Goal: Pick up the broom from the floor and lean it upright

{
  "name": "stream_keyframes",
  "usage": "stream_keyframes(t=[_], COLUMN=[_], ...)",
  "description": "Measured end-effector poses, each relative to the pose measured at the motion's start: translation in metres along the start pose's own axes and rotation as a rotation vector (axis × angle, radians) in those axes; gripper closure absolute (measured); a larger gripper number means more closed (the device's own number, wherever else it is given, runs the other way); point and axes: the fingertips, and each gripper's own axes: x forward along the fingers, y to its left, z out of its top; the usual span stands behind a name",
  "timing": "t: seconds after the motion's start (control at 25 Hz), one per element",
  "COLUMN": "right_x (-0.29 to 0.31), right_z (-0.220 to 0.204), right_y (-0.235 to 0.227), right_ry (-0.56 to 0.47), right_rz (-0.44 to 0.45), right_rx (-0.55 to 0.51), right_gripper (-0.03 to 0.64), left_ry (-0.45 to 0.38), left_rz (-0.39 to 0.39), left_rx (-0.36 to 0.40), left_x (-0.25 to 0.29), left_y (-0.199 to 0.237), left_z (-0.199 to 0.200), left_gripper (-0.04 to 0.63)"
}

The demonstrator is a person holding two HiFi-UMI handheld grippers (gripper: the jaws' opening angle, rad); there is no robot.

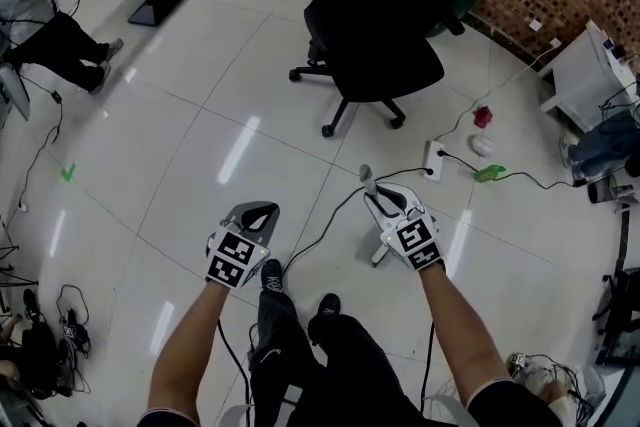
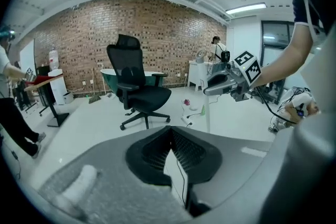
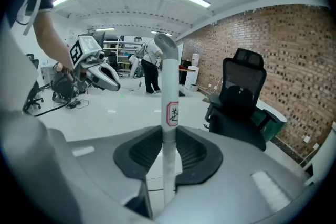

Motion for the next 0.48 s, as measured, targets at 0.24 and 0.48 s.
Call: stream_keyframes(t=[0.24,0.48], right_x=[-0.055,-0.064], right_z=[0.031,0.08], right_y=[-0.014,-0.015], right_ry=[-0.094,-0.185], right_rz=[-0.102,-0.107], right_rx=[0.139,0.244], right_gripper=[0.532,0.531], left_ry=[-0.062,-0.104], left_rz=[0.028,0.052], left_rx=[0.007,0.022], left_x=[-0.034,-0.054], left_y=[-0.021,-0.018], left_z=[0.057,0.085], left_gripper=[0.595,0.595])
